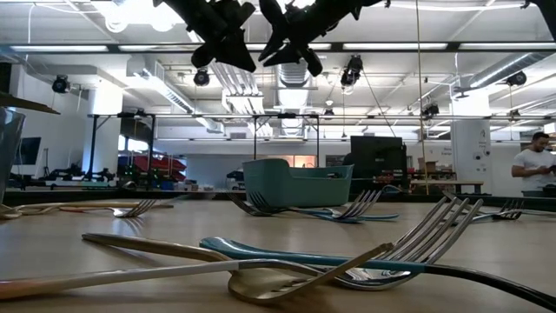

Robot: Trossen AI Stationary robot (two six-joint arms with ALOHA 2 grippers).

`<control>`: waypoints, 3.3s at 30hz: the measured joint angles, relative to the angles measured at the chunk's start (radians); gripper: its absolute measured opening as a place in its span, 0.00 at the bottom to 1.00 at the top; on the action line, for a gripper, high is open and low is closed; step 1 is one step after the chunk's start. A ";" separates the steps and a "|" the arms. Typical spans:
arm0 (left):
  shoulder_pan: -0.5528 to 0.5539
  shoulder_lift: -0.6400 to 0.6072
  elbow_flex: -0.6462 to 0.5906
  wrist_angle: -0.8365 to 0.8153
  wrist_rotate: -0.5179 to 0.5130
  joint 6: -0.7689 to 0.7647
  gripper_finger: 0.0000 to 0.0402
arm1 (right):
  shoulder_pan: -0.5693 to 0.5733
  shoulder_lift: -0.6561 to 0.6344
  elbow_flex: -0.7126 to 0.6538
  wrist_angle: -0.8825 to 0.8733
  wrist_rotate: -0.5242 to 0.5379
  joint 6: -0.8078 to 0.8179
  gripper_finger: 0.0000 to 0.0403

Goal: Sort silverware by color (type)
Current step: Put the blue fork into the white bin

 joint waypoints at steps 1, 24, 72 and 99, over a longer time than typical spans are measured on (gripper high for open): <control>0.000 0.000 0.000 -0.003 0.000 0.000 0.00 | 0.000 0.000 0.000 -0.002 0.000 0.000 0.18; -0.091 -0.107 -0.232 -0.611 0.095 -0.123 0.00 | -0.008 -0.015 0.001 -0.068 -0.115 -0.057 0.25; -0.580 -0.092 -0.608 -0.310 0.122 -0.903 0.28 | 0.084 -0.109 0.002 -0.786 -0.224 -0.195 0.23; -0.617 0.116 -0.599 -0.285 0.177 -0.969 0.02 | 0.084 -0.109 0.002 -0.791 -0.222 -0.221 0.20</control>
